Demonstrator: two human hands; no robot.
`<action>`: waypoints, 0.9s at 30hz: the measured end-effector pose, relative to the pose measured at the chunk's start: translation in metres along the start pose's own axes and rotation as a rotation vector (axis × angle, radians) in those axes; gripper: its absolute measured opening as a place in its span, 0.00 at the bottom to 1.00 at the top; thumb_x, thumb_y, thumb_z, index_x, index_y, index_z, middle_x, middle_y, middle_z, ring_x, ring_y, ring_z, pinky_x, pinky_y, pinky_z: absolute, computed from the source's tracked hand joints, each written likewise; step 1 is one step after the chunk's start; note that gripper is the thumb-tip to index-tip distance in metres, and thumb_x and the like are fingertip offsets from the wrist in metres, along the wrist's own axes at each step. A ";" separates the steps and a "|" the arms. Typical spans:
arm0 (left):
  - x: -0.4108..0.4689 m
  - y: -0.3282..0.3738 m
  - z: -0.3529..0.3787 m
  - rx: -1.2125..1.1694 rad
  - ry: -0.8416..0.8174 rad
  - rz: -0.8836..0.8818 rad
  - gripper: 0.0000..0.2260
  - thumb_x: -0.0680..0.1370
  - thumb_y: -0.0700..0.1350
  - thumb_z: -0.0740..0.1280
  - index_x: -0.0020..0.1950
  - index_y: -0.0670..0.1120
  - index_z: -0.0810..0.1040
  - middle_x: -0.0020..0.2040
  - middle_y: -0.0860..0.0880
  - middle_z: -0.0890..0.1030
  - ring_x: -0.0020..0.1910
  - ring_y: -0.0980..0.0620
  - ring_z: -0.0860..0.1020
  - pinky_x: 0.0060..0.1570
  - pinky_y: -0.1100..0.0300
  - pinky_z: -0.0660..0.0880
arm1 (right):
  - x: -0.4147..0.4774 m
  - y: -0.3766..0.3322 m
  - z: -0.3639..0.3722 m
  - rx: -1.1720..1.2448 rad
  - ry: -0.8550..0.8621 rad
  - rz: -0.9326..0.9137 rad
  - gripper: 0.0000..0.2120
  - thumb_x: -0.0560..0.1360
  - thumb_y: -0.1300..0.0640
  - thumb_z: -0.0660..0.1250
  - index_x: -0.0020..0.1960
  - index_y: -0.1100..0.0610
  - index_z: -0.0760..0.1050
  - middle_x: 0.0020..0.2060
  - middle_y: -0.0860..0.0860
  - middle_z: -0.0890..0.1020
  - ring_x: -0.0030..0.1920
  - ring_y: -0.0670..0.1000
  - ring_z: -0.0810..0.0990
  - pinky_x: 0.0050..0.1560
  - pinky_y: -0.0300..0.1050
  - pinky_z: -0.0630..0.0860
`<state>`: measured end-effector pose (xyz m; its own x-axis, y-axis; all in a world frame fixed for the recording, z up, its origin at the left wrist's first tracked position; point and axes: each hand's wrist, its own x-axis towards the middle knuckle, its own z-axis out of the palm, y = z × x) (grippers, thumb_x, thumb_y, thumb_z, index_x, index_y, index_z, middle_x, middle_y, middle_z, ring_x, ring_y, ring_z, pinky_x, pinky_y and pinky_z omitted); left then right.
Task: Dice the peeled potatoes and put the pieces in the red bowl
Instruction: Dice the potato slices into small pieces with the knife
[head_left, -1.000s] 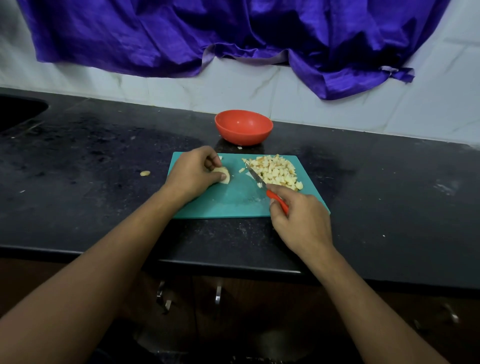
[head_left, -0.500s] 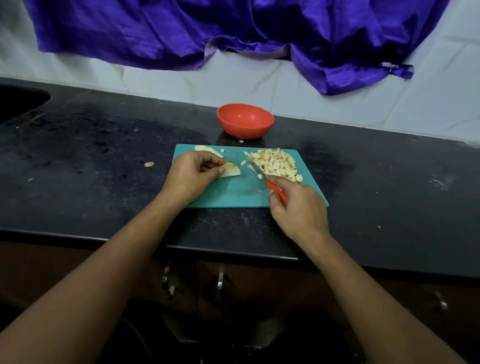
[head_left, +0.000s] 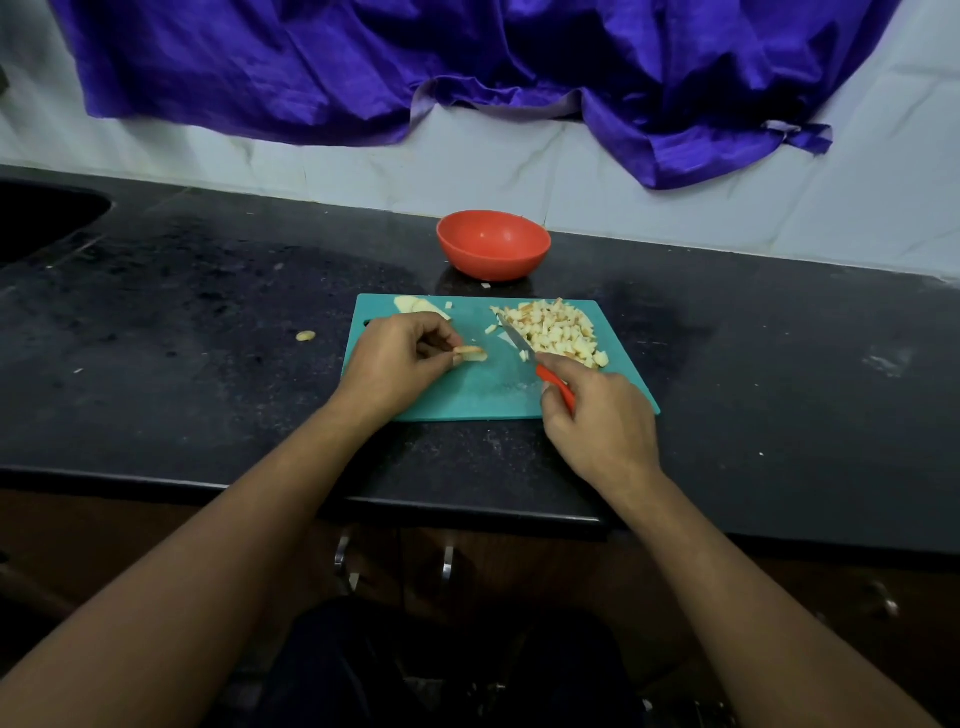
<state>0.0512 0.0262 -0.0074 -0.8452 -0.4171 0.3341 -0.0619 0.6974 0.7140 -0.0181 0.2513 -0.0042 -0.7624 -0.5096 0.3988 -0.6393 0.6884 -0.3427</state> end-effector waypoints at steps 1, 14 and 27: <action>0.000 0.000 0.000 0.015 -0.011 0.010 0.07 0.74 0.44 0.78 0.43 0.56 0.84 0.39 0.59 0.84 0.40 0.61 0.81 0.46 0.61 0.79 | 0.000 0.000 0.000 -0.003 -0.001 -0.001 0.19 0.81 0.48 0.63 0.72 0.42 0.75 0.36 0.45 0.80 0.32 0.45 0.74 0.33 0.42 0.68; 0.002 -0.001 0.004 0.224 -0.095 0.108 0.15 0.73 0.60 0.75 0.54 0.54 0.84 0.49 0.58 0.80 0.48 0.56 0.78 0.49 0.55 0.77 | 0.000 -0.001 0.000 -0.003 -0.005 -0.007 0.19 0.82 0.48 0.63 0.72 0.42 0.75 0.36 0.44 0.78 0.33 0.44 0.73 0.35 0.43 0.69; 0.001 0.000 0.004 0.166 -0.063 0.117 0.06 0.73 0.54 0.78 0.45 0.54 0.86 0.42 0.60 0.80 0.41 0.61 0.77 0.42 0.58 0.75 | -0.003 -0.032 0.013 0.065 -0.042 -0.027 0.19 0.81 0.49 0.62 0.71 0.41 0.75 0.41 0.45 0.84 0.32 0.43 0.71 0.38 0.43 0.69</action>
<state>0.0482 0.0282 -0.0101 -0.8831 -0.2940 0.3655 -0.0437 0.8273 0.5600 0.0027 0.2241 -0.0056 -0.7476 -0.5494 0.3732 -0.6636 0.6402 -0.3870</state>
